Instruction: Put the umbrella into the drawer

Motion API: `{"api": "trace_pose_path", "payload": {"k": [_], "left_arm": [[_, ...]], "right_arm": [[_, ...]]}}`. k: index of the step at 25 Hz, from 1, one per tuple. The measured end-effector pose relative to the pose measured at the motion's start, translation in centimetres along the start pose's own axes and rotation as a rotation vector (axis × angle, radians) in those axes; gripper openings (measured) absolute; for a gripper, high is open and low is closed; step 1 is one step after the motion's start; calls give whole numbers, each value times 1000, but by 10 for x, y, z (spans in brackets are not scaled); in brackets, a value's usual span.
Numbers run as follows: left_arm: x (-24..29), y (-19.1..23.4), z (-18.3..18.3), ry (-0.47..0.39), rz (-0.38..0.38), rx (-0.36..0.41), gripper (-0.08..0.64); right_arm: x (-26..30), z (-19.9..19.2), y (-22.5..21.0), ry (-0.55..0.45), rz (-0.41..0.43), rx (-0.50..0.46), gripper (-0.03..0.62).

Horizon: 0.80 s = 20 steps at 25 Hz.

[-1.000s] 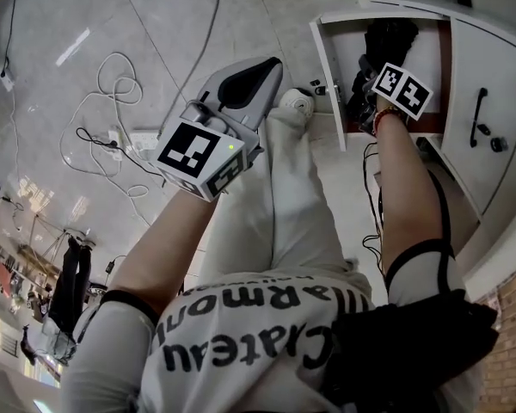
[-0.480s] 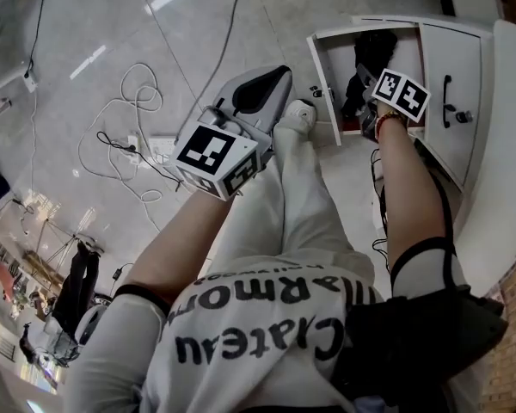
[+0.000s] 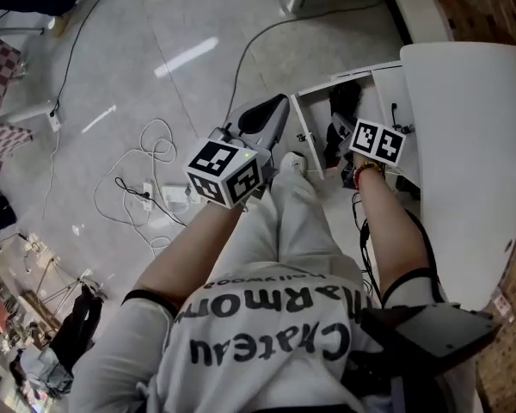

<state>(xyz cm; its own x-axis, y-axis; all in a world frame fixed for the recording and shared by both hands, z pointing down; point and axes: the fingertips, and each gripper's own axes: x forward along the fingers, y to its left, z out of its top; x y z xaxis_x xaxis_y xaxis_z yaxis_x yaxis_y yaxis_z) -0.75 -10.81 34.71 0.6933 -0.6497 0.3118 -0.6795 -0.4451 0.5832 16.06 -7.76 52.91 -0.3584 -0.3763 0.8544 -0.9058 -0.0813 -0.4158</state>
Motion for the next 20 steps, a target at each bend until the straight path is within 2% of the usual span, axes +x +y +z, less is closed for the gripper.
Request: {"api": "trace_pose_path", "payload": {"k": [3, 5, 7, 11, 13, 16, 20], "left_arm": [[-13, -17, 13, 9, -4, 9, 15], [-18, -29, 24, 7, -17, 36, 15], [-17, -39, 40, -11, -31, 53, 15], [-16, -60, 68, -57, -48, -33, 15], [-17, -76, 86, -88, -69, -43, 15], [-12, -107, 118, -133, -118, 1, 15], [-4, -156, 166, -204, -211, 113, 15]], "right_arm": [[-37, 3, 35, -43, 65, -12, 131], [-64, 14, 58, -104, 92, -43, 66], [-89, 34, 80, -176, 124, -75, 49], [-147, 72, 117, -304, 201, -67, 31], [-180, 93, 131, -376, 233, -54, 29], [-233, 134, 148, -520, 285, -63, 28], [-311, 182, 161, -736, 324, -108, 28]]}}
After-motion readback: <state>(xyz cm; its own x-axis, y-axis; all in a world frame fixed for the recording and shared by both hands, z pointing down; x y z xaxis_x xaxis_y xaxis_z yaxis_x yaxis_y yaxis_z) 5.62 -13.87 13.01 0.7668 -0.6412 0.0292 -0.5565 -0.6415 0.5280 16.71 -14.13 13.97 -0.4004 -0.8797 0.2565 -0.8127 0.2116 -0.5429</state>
